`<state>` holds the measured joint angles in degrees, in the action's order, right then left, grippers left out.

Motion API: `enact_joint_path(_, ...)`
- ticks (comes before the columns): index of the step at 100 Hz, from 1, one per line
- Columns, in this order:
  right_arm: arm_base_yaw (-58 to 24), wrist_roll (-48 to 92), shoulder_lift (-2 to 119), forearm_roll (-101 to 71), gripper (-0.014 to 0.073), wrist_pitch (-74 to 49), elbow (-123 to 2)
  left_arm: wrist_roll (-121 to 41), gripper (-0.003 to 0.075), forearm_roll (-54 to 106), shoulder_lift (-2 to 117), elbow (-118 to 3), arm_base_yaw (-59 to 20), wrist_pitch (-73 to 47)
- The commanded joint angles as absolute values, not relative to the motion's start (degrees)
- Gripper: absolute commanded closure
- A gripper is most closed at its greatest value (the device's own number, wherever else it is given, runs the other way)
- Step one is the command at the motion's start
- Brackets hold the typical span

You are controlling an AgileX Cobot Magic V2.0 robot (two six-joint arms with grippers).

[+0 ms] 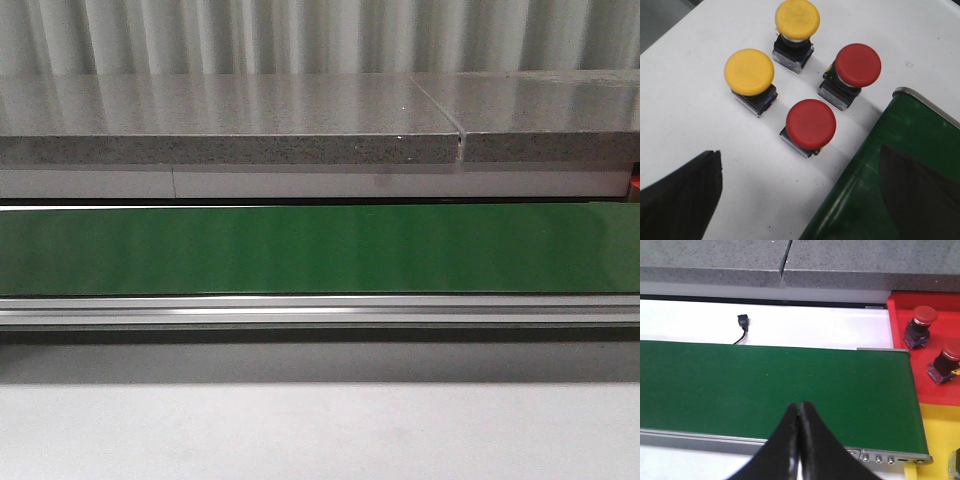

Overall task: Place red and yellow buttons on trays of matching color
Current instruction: 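Move the left gripper down toward the next red button beside the belt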

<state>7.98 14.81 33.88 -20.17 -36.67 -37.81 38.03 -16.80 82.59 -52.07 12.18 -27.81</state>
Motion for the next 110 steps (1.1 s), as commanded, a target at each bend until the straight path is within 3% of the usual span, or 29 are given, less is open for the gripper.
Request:
enact_joint_path(1, 7.87, 15.30, 33.69, -20.61, 0.0713, -33.34, -39.31, 38.56, 0.0112, -16.75, 83.51, -55.43, 12.37, -24.59)
enact_joint_path(97, 7.87, 15.30, 33.69, -20.61, 0.0713, -33.34, -39.31, 38.56, 0.0112, -16.64, 99.32, -63.18, 12.37, -23.95)
enact_joint_path(110, 7.87, 15.30, 33.69, -20.61, 0.0713, -33.34, -39.31, 38.56, 0.0139, -16.64, 99.53, -63.18, 12.37, -23.95)
